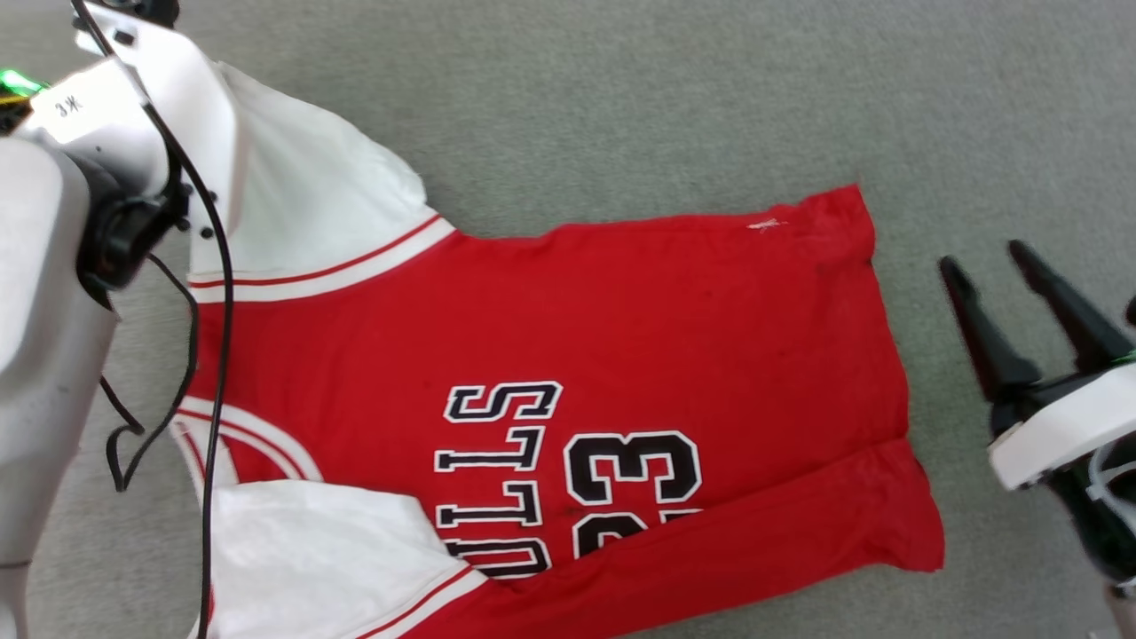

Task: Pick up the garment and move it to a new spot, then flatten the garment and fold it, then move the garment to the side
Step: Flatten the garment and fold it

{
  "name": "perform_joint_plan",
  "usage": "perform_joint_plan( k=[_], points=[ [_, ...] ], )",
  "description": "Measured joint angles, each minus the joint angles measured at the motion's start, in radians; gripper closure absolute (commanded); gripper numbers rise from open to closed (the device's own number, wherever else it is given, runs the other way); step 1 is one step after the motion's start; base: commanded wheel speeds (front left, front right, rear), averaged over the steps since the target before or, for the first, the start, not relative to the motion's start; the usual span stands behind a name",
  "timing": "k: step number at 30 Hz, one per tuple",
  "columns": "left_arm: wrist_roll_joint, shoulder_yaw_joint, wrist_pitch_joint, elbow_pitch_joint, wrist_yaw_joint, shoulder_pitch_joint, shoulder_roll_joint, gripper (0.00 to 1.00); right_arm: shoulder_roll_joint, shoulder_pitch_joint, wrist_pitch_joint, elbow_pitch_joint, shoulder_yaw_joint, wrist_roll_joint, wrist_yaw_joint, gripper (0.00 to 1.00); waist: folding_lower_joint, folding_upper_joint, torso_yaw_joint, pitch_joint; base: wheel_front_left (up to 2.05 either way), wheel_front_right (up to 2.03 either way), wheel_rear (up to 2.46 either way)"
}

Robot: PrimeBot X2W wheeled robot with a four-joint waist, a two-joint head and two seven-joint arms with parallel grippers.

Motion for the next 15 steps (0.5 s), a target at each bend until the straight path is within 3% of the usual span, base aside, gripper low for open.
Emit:
perform_joint_plan(
  k=[3, 4, 6, 15],
  points=[
    [-0.010, -0.001, -0.003, -0.072, 0.006, 0.041, 0.003, 1.00, -0.016, -0.027, 0.102, 0.014, -0.031, 0.010, 0.000, 0.00, 0.0000, 0.0000, 0.031, -0.023, 0.00, 0.00, 0.00],
    [-0.023, -0.001, 0.014, -0.153, 0.021, 0.094, 0.021, 1.00, -0.050, -0.053, 0.215, 0.034, -0.032, 0.023, 0.000, 0.00, -0.0001, 0.0000, 0.062, -0.039, 0.00, 0.00, 0.00],
    [-0.026, 0.001, 0.027, -0.218, 0.037, 0.123, 0.031, 1.00, -0.066, -0.079, 0.290, 0.048, -0.033, 0.052, 0.000, 0.00, 0.0000, 0.0000, 0.082, -0.046, 0.00, 0.00, 0.00],
    [-0.047, 0.000, 0.090, -0.482, 0.116, 0.253, 0.063, 1.00, -0.152, -0.197, 0.552, 0.138, 0.015, 0.129, 0.000, 0.00, 0.0000, 0.0000, 0.146, -0.038, 0.00, 0.00, 0.00]
  ],
)
